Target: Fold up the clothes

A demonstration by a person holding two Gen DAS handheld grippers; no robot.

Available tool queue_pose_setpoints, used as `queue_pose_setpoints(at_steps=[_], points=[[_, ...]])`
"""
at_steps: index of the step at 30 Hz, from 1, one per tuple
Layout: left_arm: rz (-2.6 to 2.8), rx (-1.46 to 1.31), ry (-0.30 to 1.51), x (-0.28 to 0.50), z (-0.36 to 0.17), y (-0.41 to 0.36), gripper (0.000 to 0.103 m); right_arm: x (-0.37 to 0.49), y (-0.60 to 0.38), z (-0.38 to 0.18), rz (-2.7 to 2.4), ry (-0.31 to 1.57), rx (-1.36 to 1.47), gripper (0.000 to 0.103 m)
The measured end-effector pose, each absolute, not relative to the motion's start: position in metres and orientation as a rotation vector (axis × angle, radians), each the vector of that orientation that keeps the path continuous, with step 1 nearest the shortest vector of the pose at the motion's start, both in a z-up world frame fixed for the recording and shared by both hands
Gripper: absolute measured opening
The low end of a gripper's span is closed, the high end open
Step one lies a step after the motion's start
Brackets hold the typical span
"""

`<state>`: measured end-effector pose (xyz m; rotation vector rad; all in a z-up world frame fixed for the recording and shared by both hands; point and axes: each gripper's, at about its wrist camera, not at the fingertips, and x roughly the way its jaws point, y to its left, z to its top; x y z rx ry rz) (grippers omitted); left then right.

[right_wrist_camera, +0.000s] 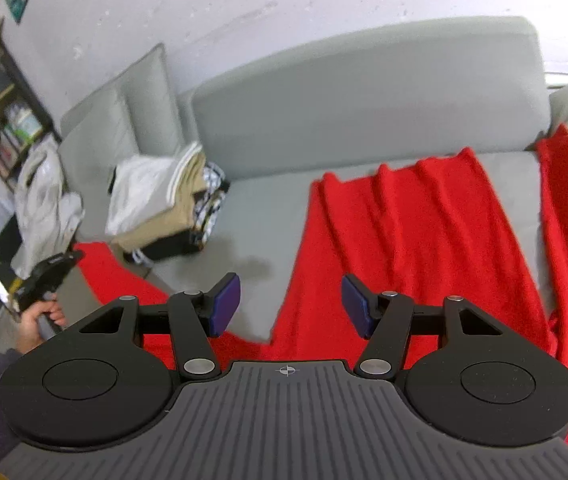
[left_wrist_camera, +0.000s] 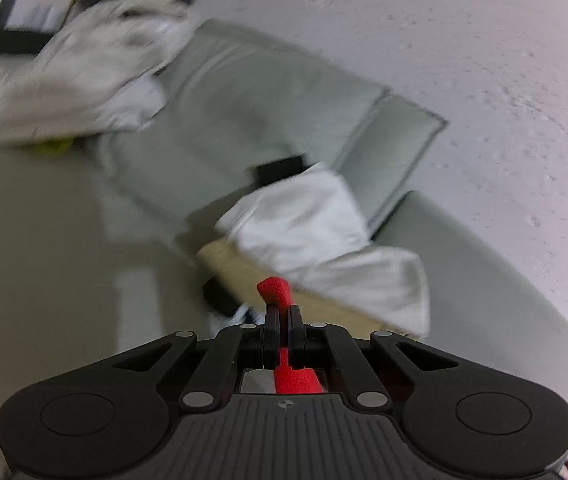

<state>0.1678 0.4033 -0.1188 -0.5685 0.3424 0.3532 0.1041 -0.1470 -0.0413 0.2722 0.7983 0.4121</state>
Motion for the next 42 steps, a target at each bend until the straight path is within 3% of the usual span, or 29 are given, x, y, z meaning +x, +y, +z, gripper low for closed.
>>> queue_pose_setpoints(at_steps=[3, 5, 6, 9, 13, 19, 23, 26, 27, 29, 30, 31, 38, 42], points=[[0.409, -0.609, 0.392, 0.168, -0.142, 0.413, 0.005, 0.103, -0.137, -0.045, 0.422, 0.819, 0.248, 0.062], [0.492, -0.662, 0.459, 0.17, -0.158, 0.422, 0.028, 0.102, -0.131, -0.049, 0.424, 0.841, 0.241, 0.063], [0.531, -0.694, 0.477, 0.167, -0.162, 0.425, 0.045, 0.101, -0.13, -0.05, 0.426, 0.851, 0.24, 0.063], [0.569, -0.717, 0.504, 0.155, -0.165, 0.429, 0.05, 0.097, -0.129, -0.048, 0.434, 0.857, 0.234, 0.064], [0.494, -0.658, 0.593, 0.13, -0.149, 0.403, 0.05, 0.086, -0.144, -0.04, 0.423, 0.837, 0.237, 0.064], [0.167, -0.519, 0.833, 0.08, -0.112, 0.293, 0.05, 0.054, -0.195, -0.024, 0.347, 0.8, 0.247, 0.065], [-0.065, -0.399, 0.847, 0.045, -0.091, 0.193, 0.05, 0.033, -0.24, -0.027, 0.247, 0.801, 0.23, 0.076], [-0.193, -0.344, 0.841, 0.039, -0.093, 0.128, 0.046, 0.032, -0.269, -0.053, 0.152, 0.888, 0.216, 0.077], [-0.223, -0.323, 0.844, 0.042, -0.098, 0.103, 0.046, 0.033, -0.277, -0.065, 0.128, 0.917, 0.216, 0.071], [-0.239, -0.277, 0.887, 0.051, -0.112, 0.063, 0.046, 0.035, -0.291, -0.094, 0.114, 0.977, 0.233, 0.048], [-0.241, -0.235, 0.897, 0.058, -0.12, 0.041, 0.046, 0.038, -0.293, -0.111, 0.127, 1.004, 0.236, 0.029], [-0.235, -0.181, 0.902, 0.062, -0.127, 0.023, 0.046, 0.041, -0.295, -0.128, 0.139, 1.029, 0.238, 0.023], [-0.299, 0.148, 0.965, 0.049, -0.167, -0.056, 0.041, 0.038, -0.296, -0.192, 0.185, 1.092, 0.17, 0.024], [-0.34, 0.114, 1.098, 0.044, -0.155, -0.05, 0.033, 0.018, -0.306, -0.204, 0.242, 1.196, 0.172, 0.024]])
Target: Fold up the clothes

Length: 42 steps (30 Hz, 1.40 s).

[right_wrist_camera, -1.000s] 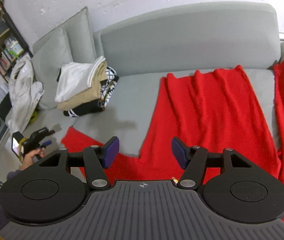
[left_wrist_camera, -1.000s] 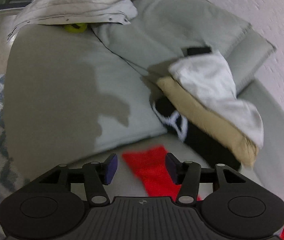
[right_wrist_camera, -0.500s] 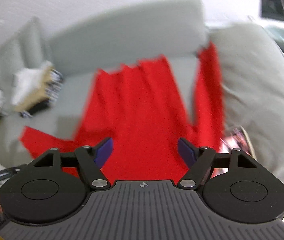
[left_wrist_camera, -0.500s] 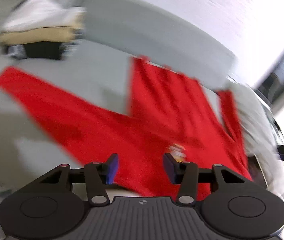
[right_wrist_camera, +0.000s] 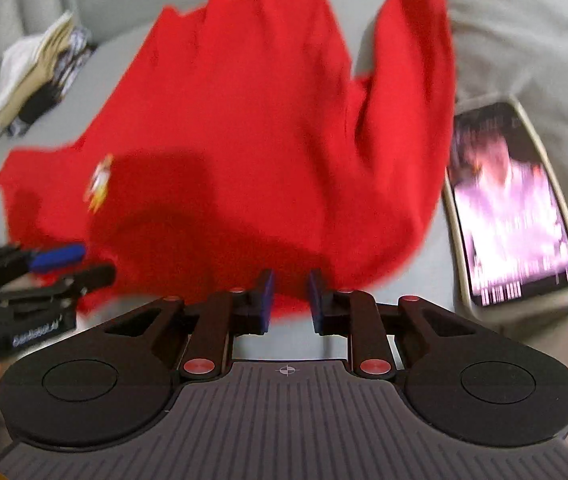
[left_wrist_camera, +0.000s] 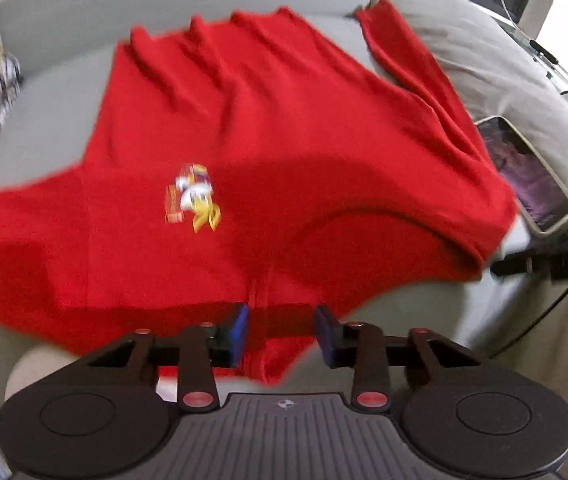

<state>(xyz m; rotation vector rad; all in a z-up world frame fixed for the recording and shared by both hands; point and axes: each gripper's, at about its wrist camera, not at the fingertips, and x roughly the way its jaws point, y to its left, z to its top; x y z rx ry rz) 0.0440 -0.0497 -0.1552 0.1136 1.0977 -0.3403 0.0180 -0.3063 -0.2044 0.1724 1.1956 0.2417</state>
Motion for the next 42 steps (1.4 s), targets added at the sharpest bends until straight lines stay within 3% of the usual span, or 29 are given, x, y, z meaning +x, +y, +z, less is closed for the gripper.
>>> queue_pose_setpoints(at_steps=[3, 5, 7, 12, 16, 23, 29, 33, 42], points=[[-0.352, 0.05, 1.054, 0.044, -0.127, -0.042, 0.033, 0.014, -0.327, -0.193, 0.238, 1.273, 0.243, 0.024], [-0.357, 0.021, 0.986, 0.049, -0.103, -0.043, 0.034, 0.014, -0.345, -0.162, 0.23, 1.16, 0.275, 0.028], [-0.361, -0.011, 0.915, 0.055, -0.079, -0.044, 0.044, 0.018, -0.366, -0.123, 0.203, 1.03, 0.295, 0.05], [-0.335, -0.079, 0.773, 0.077, -0.04, -0.052, 0.059, 0.038, -0.408, -0.04, 0.156, 0.798, 0.276, 0.064], [-0.302, -0.113, 0.733, 0.104, -0.037, -0.06, 0.061, 0.073, -0.429, -0.017, 0.089, 0.747, 0.223, 0.064], [-0.272, -0.093, 0.771, 0.143, -0.053, -0.069, 0.061, 0.143, -0.466, -0.031, 0.045, 0.782, 0.282, 0.064], [-0.25, -0.136, 0.786, 0.173, -0.064, -0.068, 0.061, 0.235, -0.481, -0.069, 0.059, 0.807, 0.343, 0.063], [-0.273, -0.181, 0.798, 0.19, -0.071, -0.072, 0.06, 0.31, -0.496, -0.111, 0.066, 0.85, 0.465, 0.045], [-0.311, -0.221, 0.833, 0.213, -0.097, -0.083, 0.06, 0.44, -0.497, -0.18, -0.055, 0.946, 0.382, 0.044]])
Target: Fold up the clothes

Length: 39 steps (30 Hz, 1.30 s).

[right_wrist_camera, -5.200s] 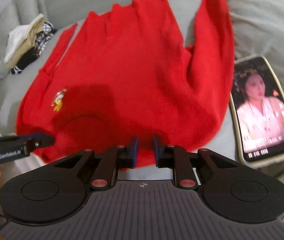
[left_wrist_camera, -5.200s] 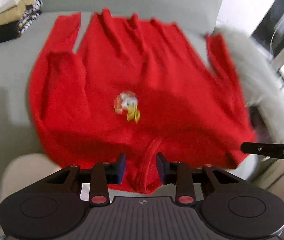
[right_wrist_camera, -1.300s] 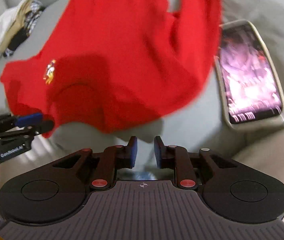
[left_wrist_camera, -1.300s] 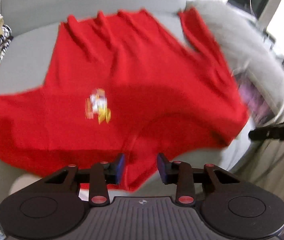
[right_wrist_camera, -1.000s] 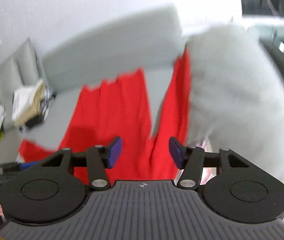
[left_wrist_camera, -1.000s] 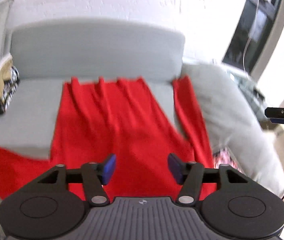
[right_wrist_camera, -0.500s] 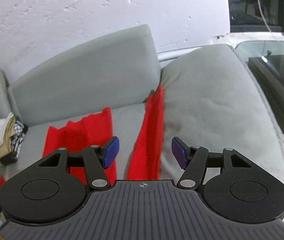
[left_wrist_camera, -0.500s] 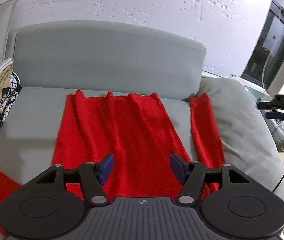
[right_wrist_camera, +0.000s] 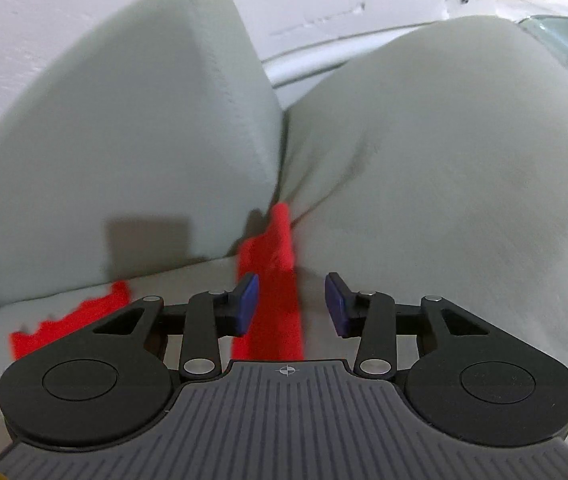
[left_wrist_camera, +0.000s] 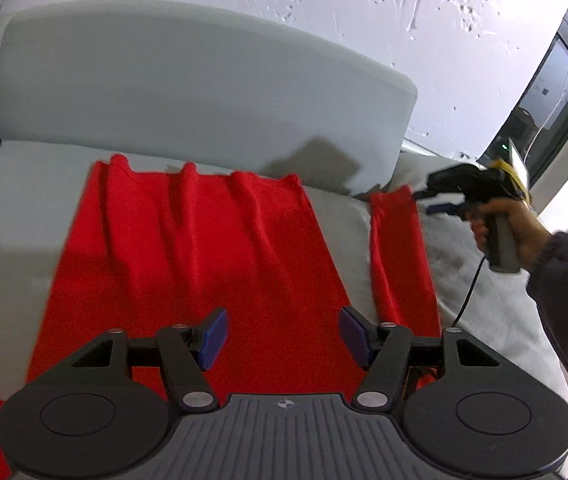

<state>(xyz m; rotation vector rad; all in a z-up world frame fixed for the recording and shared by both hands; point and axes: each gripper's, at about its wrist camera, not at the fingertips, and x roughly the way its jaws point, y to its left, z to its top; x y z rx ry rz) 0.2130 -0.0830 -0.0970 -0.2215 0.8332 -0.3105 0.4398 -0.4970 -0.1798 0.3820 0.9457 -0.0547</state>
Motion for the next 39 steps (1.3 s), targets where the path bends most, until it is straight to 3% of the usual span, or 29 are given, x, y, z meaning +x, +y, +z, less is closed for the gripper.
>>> queue_pose_setpoints(at_steps=[4, 5, 6, 10, 17, 21, 24, 30, 33, 35, 36, 37, 39], points=[[-0.317, -0.228, 0.858, 0.218, -0.109, -0.083, 0.06, 0.463, -0.486, -0.192, -0.042, 0.911, 0.347, 0.039], [-0.317, -0.223, 0.859, 0.218, -0.109, -0.084, 0.06, 0.466, -0.482, -0.194, -0.038, 0.911, 0.326, 0.031], [-0.317, -0.219, 0.861, 0.217, -0.11, -0.084, 0.059, 0.468, -0.477, -0.196, -0.043, 0.917, 0.294, 0.005], [-0.335, -0.208, 0.835, 0.214, -0.104, -0.084, 0.059, 0.444, -0.468, -0.175, -0.071, 0.81, 0.195, 0.004], [-0.426, -0.285, 0.809, 0.197, -0.085, -0.095, 0.059, 0.336, -0.505, -0.079, -0.197, 0.513, 0.17, 0.004], [-0.473, -0.29, 0.821, 0.186, -0.084, -0.113, 0.059, 0.303, -0.538, -0.05, -0.281, 0.456, 0.144, 0.004], [-0.533, -0.327, 0.875, 0.184, -0.096, -0.129, 0.059, 0.284, -0.562, -0.054, -0.329, 0.474, 0.174, 0.004], [-0.602, -0.349, 0.985, 0.183, -0.127, -0.158, 0.059, 0.279, -0.596, -0.113, -0.371, 0.541, 0.268, 0.004], [-0.617, -0.352, 1.02, 0.18, -0.131, -0.165, 0.059, 0.27, -0.618, -0.144, -0.43, 0.557, 0.327, 0.005], [-0.621, -0.347, 1.031, 0.174, -0.131, -0.168, 0.059, 0.261, -0.635, -0.157, -0.512, 0.579, 0.383, 0.024], [-0.625, -0.346, 1.034, 0.172, -0.129, -0.167, 0.059, 0.255, -0.641, -0.161, -0.57, 0.599, 0.41, 0.04], [-0.632, -0.343, 1.032, 0.169, -0.125, -0.166, 0.059, 0.249, -0.646, -0.161, -0.607, 0.613, 0.427, 0.047], [-0.644, -0.33, 1.026, 0.162, -0.117, -0.163, 0.059, 0.238, -0.655, -0.155, -0.65, 0.606, 0.447, 0.046]])
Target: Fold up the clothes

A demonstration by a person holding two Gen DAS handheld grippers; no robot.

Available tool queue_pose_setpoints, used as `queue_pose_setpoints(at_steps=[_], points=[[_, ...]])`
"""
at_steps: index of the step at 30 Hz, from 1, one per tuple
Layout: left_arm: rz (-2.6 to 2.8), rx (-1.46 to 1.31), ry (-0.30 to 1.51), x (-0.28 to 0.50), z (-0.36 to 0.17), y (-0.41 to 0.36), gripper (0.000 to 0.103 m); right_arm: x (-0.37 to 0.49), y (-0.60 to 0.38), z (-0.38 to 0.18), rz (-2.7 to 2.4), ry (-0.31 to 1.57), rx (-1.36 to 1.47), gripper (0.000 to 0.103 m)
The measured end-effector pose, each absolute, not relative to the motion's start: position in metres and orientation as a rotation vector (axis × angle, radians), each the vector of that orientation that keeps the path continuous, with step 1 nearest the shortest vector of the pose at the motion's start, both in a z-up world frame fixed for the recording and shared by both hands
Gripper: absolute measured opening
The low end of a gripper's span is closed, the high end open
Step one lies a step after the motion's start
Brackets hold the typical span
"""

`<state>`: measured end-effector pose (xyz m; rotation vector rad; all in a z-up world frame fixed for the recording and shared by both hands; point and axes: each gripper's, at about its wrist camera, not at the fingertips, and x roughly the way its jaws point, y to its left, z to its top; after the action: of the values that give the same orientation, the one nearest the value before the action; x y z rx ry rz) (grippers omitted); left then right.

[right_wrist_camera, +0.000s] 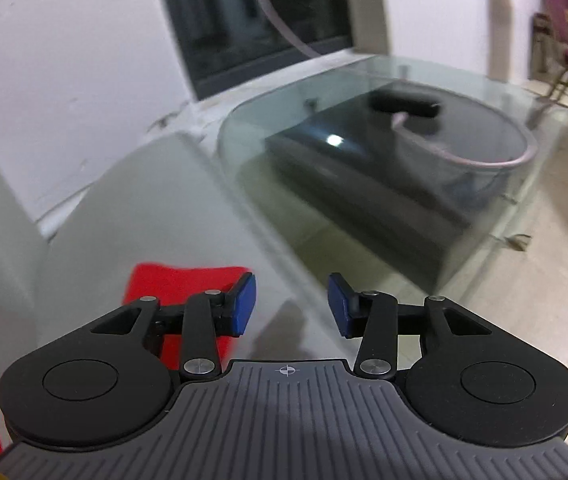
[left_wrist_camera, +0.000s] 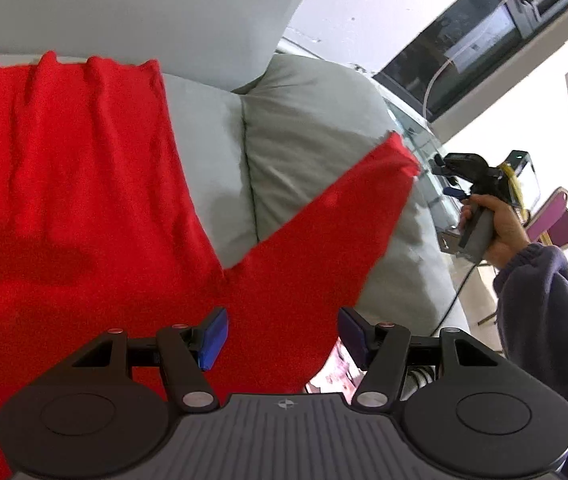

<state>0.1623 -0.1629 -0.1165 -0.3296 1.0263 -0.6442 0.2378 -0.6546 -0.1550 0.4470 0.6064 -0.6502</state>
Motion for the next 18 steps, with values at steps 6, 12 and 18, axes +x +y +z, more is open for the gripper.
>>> queue_pose_setpoints(at_steps=[6, 12, 18], points=[[-0.637, -0.18, 0.976, 0.117, -0.086, -0.124, 0.06, 0.17, -0.633, -0.093, -0.598, 0.587, 0.473, 0.053], [-0.464, -0.064, 0.968, 0.056, -0.087, -0.061, 0.063, 0.074, -0.542, -0.044, -0.338, 0.611, 0.549, 0.071], [-0.18, -0.093, 0.963, 0.02, -0.121, -0.009, 0.064, 0.004, -0.414, -0.082, 0.029, 0.772, 0.473, 0.082]])
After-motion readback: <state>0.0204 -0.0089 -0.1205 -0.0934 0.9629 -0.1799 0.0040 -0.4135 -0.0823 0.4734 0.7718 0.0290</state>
